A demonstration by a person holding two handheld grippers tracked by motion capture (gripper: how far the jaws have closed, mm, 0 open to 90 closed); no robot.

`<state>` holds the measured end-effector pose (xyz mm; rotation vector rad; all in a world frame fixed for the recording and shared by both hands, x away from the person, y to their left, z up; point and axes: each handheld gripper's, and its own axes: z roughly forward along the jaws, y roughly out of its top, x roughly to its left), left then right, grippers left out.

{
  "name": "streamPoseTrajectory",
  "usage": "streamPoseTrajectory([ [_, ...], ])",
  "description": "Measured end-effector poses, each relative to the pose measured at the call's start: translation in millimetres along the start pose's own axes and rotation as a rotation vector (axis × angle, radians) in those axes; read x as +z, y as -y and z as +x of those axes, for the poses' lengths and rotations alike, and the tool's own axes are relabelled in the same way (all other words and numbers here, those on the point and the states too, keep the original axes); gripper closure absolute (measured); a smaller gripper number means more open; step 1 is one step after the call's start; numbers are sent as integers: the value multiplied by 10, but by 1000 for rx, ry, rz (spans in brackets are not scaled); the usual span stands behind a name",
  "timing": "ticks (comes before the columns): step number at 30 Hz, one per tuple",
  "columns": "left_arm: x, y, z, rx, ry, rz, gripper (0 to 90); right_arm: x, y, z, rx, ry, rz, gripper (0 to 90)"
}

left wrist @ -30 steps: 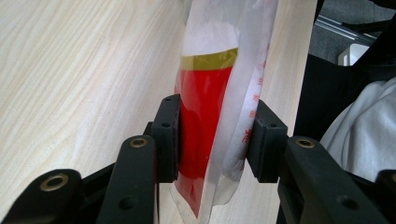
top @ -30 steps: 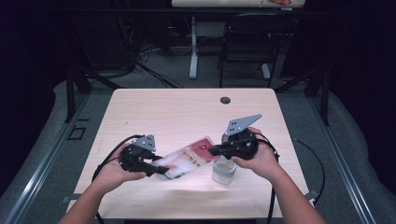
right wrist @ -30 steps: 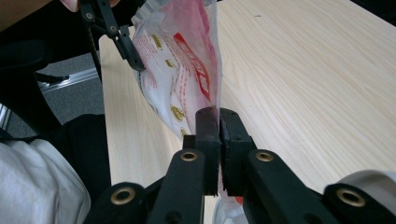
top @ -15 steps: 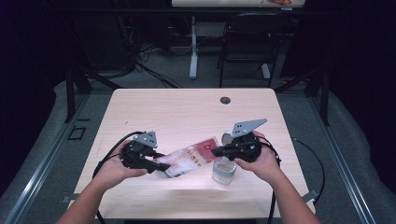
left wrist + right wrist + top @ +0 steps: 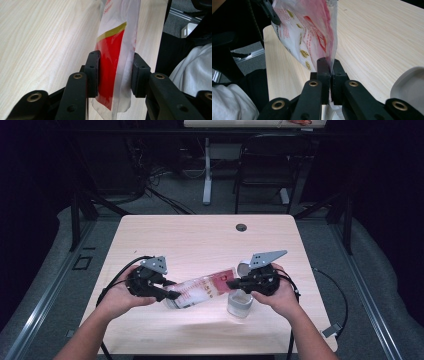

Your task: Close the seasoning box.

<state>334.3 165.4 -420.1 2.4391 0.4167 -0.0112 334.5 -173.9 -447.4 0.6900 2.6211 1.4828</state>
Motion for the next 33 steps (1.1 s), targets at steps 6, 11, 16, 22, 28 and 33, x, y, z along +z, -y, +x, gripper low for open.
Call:
streamPoseTrajectory([
  [6,-23,-19,24,-8,0,-8,669,24,15,2,-1,11,9,881],
  [11,-33,-32,29,-4,-3,-7,680,57,46,-8,3,11,11,882],
  [16,-33,-46,28,-3,-3,-4,691,55,64,-15,13,8,1,884],
  [22,-43,-71,20,7,-4,-2,710,55,92,-22,26,-3,-15,887],
  [28,-64,-120,18,23,-7,5,730,51,117,-21,39,2,-36,886],
  [33,-76,-168,11,26,-8,15,744,46,145,-31,48,-2,-56,886],
])
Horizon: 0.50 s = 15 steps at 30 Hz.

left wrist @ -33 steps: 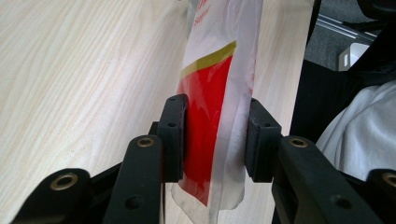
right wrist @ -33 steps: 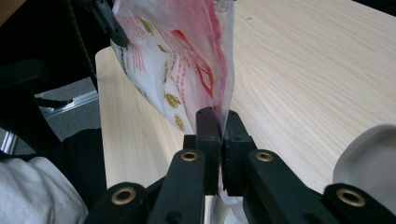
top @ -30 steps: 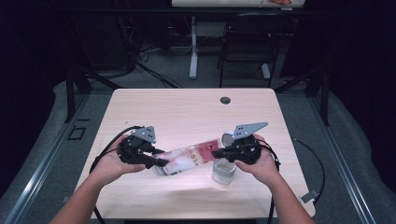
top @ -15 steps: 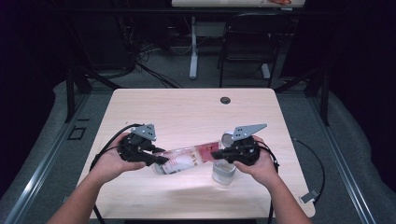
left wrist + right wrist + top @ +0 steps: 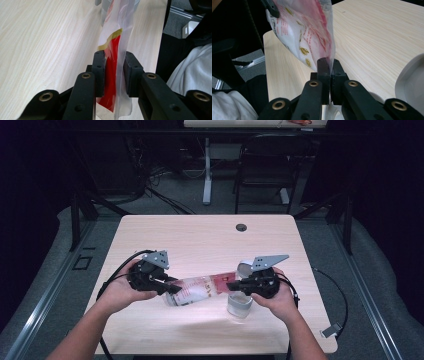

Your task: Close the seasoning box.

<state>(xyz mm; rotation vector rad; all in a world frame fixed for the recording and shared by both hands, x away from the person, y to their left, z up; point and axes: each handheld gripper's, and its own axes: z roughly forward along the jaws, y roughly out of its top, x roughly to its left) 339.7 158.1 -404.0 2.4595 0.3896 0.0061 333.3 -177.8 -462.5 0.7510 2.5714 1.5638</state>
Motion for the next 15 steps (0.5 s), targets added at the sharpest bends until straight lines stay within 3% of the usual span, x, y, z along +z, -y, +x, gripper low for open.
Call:
streamPoseTrajectory([
  [15,-43,-139,-15,29,-8,34,759,-27,53,-10,15,9,-31,868],
])
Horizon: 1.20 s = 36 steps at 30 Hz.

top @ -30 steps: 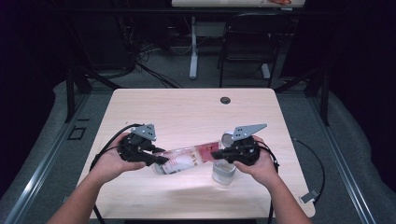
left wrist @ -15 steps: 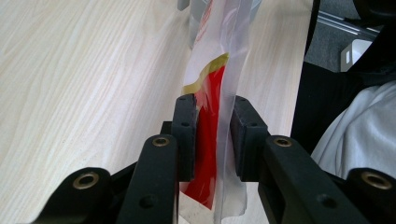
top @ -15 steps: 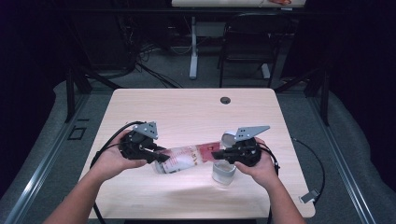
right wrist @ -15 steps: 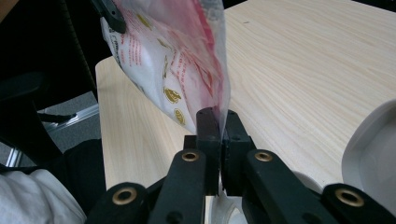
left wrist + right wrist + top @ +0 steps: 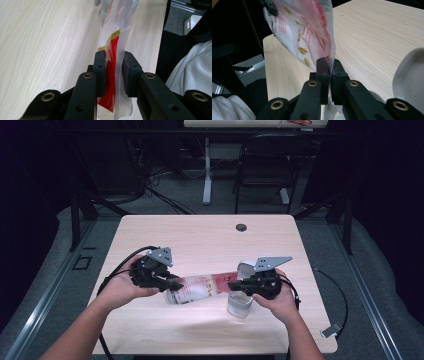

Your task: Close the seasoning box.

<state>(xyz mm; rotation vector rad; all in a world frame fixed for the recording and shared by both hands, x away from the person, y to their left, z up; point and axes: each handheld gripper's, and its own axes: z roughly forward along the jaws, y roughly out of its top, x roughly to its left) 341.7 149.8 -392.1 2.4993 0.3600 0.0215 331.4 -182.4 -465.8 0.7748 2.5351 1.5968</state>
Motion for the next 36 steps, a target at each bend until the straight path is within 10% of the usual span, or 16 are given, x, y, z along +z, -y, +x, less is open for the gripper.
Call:
streamPoseTrajectory([
  [36,-65,-166,-25,26,-20,16,828,-120,148,-3,10,55,13,838],
])
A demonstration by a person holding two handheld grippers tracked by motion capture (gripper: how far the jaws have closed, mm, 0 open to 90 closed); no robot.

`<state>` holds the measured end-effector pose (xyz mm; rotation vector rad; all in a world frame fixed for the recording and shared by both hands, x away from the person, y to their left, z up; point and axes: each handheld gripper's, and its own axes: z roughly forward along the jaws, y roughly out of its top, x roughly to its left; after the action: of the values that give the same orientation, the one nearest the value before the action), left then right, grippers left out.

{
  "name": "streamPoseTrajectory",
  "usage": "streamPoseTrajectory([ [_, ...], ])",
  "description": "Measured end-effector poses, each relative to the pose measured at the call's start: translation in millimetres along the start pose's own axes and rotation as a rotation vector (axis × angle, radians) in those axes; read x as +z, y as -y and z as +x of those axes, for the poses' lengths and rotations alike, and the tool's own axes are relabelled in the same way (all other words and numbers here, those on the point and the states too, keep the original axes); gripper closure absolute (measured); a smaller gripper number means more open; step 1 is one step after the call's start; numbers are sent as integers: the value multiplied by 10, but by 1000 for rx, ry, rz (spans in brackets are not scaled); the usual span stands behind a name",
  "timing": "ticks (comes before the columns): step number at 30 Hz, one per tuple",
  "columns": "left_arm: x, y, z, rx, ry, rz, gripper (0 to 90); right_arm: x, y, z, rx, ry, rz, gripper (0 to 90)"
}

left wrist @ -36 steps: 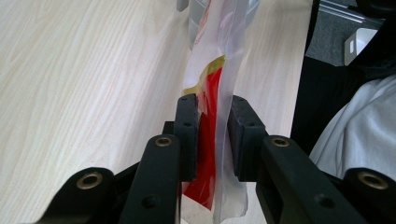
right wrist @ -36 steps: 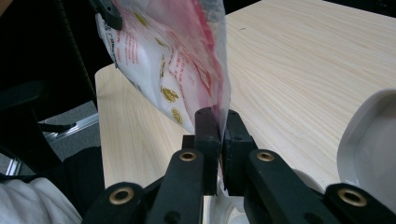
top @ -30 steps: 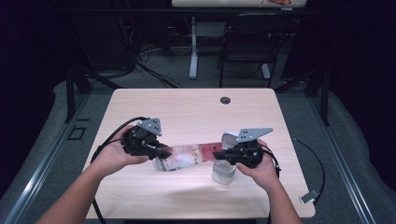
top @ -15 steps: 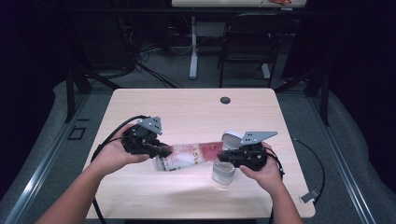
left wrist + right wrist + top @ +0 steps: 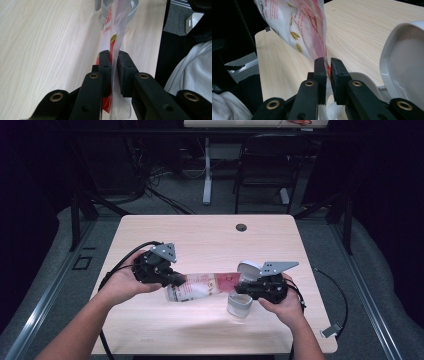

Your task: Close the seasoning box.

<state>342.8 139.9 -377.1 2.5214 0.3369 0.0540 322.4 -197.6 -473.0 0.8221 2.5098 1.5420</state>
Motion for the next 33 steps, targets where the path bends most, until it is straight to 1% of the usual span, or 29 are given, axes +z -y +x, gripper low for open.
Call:
streamPoseTrajectory([
  [7,-11,-35,-8,9,-1,12,833,-9,3,0,-5,3,6,840],
  [14,-25,-94,-19,16,-4,23,835,-11,12,-2,2,4,-2,843],
  [17,-37,-131,-24,24,-5,26,837,-14,15,-4,3,7,-2,849],
  [18,-45,-149,-24,19,-4,26,838,-17,15,-7,3,7,-1,850],
  [20,-59,-189,-25,22,-6,19,842,-22,14,-13,4,11,3,855],
  [21,-68,-211,-24,32,-6,21,844,-24,15,-15,4,13,5,856],
  [22,-71,-230,-31,30,-7,18,846,-25,16,-15,4,15,5,858],
  [25,-80,-283,-33,35,-14,18,849,-29,20,-20,5,18,3,860],
  [26,-87,-299,-27,43,-14,23,850,-31,21,-22,5,19,1,862],
  [27,-90,-311,-27,40,-16,23,851,-33,22,-25,7,20,-2,863],
  [33,-106,-373,-17,47,-13,26,853,-52,32,-42,20,10,-11,864],
])
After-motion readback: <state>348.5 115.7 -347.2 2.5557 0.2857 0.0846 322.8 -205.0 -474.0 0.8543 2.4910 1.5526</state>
